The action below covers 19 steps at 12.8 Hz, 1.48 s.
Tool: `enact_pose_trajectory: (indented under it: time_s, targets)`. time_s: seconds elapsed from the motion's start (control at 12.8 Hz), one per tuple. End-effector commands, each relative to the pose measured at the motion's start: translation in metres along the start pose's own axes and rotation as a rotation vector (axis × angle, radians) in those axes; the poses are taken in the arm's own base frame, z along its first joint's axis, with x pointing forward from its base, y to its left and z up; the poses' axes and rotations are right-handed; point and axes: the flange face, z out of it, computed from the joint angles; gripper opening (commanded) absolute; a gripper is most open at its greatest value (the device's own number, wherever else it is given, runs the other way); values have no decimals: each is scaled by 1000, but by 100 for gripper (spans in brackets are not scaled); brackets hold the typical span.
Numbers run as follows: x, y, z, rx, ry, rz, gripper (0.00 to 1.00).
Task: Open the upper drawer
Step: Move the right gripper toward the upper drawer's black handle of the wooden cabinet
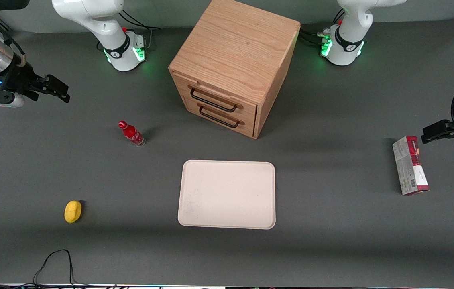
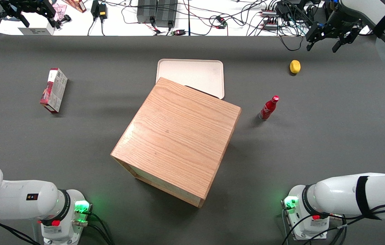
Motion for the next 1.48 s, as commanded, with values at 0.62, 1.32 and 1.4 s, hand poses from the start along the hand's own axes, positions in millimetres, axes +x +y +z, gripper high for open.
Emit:
enact_pose_trajectory:
  time_s: [0.62, 1.32, 1.4]
  targets:
    - [17, -201, -5, 114, -17, -375, 100]
    - [-21, -346, 79, 226, -146, -1220, 100]
    - [-13, -348, 102, 250, -184, -1260, 100]
